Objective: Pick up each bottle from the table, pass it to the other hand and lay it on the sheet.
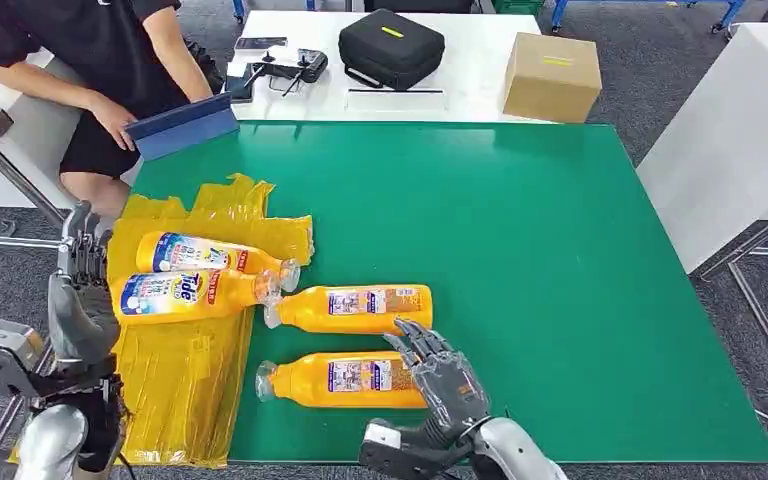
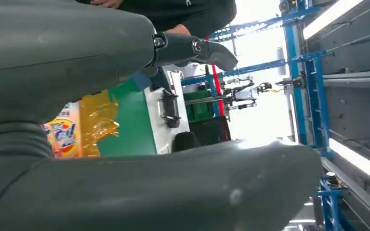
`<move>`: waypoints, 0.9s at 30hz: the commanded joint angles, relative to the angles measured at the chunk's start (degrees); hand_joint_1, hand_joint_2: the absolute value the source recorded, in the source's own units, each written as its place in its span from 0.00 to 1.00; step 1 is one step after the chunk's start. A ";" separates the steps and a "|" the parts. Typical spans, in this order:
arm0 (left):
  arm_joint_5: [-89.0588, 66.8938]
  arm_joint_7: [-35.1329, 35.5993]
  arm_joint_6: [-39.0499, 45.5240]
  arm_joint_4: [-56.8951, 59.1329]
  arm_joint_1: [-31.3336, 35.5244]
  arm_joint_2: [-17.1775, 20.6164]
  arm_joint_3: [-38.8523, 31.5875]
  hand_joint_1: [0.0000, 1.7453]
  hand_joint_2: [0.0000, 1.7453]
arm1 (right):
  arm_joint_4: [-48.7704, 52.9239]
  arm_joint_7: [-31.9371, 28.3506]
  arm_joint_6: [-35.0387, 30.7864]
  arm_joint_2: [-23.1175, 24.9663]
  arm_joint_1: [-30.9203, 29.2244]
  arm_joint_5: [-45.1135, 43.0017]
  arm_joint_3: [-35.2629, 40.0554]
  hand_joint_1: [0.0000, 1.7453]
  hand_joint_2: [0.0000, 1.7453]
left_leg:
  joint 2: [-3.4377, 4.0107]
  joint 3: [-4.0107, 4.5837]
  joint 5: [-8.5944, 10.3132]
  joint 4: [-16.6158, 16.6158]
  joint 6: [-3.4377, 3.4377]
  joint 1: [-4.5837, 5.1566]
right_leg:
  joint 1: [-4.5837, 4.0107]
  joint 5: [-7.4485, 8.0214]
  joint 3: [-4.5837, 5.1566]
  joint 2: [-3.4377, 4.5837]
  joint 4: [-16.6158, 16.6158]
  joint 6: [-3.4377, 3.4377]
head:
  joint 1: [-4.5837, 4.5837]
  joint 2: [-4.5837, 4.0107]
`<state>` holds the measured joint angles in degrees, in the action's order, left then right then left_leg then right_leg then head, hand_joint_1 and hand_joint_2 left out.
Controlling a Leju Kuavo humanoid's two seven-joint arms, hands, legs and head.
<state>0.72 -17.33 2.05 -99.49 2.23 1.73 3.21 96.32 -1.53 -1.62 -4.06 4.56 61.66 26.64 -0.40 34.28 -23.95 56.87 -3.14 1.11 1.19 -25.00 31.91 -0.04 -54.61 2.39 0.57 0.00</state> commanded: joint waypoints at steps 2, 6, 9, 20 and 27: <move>-0.15 0.13 -0.57 0.98 0.66 -1.48 -2.30 0.00 0.00 | -3.81 1.28 0.20 -1.44 -1.69 0.80 2.09 0.00 1.00 | 0.02 -0.12 -0.01 -0.03 0.18 -0.06 | -0.05 0.01 -0.13 0.01 0.06 -0.11 | -0.02 0.00; -0.22 0.17 -0.66 0.86 0.60 -1.61 -2.16 0.00 0.00 | -3.81 1.46 0.22 -1.37 -1.65 0.95 2.09 0.00 1.00 | 0.05 -0.14 -0.03 -0.02 0.19 -0.07 | -0.07 0.00 -0.15 0.04 0.07 -0.12 | -0.02 0.00; -0.45 0.38 -0.96 0.73 0.05 -1.85 -2.07 0.00 0.00 | -3.48 1.75 0.06 -1.56 -0.44 1.43 1.61 0.00 1.00 | 0.01 -0.13 -0.01 -0.04 0.14 -0.04 | -0.04 0.00 -0.15 0.00 0.07 -0.09 | -0.02 0.00; -0.41 -0.05 -1.01 -0.60 -2.09 -1.04 -2.44 0.00 0.00 | -3.64 1.97 -0.20 -1.68 0.38 2.13 1.59 0.00 1.00 | 0.01 -0.17 -0.03 -0.04 0.22 -0.05 | -0.04 -0.02 -0.18 -0.01 0.05 -0.13 | -0.02 0.00; -0.40 -0.04 -1.20 -0.04 -1.43 -1.56 -2.34 0.00 0.00 | -7.61 2.21 0.53 -0.94 -1.40 1.79 1.16 0.00 1.00 | 0.03 -0.26 -0.05 -0.06 0.27 -0.09 | -0.08 -0.02 -0.28 0.00 0.12 -0.16 | 0.00 0.00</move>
<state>0.22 -17.51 1.14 -100.80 -0.13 0.77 1.95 94.88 0.48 -1.81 -5.14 5.40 63.76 27.15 -0.41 34.26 -23.95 56.87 -3.13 1.10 1.18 -25.00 31.89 -0.04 -54.61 2.38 0.57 0.00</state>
